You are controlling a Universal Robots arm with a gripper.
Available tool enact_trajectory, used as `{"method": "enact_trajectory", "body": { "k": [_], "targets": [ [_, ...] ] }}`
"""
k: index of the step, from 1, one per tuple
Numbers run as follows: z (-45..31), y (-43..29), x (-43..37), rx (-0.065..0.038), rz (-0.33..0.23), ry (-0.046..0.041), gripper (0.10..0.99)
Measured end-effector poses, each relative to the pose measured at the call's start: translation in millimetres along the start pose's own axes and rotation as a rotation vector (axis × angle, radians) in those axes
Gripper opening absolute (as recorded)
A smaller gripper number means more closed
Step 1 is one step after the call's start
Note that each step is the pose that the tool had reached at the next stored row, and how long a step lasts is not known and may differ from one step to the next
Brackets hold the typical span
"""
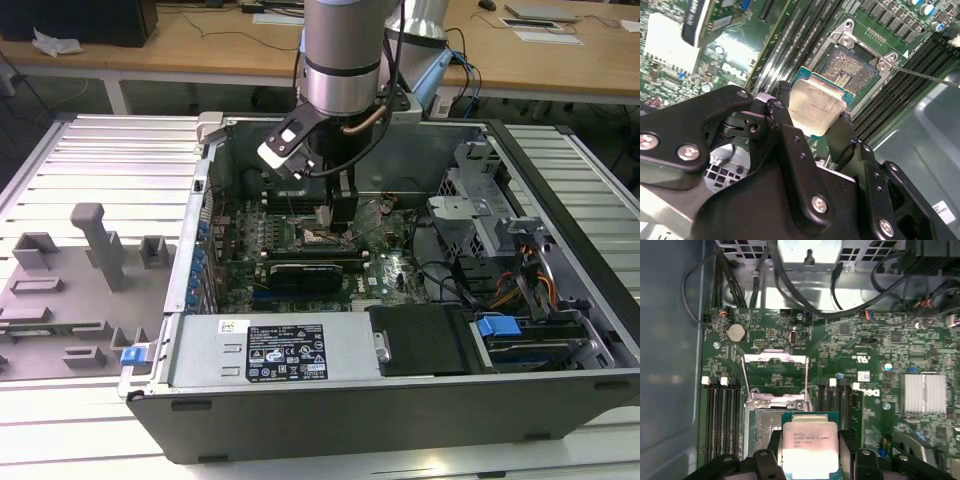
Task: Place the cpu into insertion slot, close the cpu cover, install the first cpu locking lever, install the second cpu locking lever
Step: 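Place the cpu into insertion slot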
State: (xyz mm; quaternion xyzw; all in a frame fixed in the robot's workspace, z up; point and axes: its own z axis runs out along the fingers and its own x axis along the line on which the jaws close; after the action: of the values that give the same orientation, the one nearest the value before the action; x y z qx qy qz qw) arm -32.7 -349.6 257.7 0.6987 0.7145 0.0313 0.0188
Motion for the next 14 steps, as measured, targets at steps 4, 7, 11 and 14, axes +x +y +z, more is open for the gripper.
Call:
{"method": "enact_trajectory", "body": {
  "k": [4,7,11,14],
  "targets": [
    [5.8,-0.8,6.4,0.000,-0.001,0.0000,0.537],
    [10.7,-1.8,10.8,0.000,-0.001,-0.0001,0.537],
    [18.9,-6.7,22.8,0.000,-0.001,-0.0002,0.537],
    [23.1,-7.6,25.0,0.000,-0.001,-0.0005,0.537]
  ]
}}
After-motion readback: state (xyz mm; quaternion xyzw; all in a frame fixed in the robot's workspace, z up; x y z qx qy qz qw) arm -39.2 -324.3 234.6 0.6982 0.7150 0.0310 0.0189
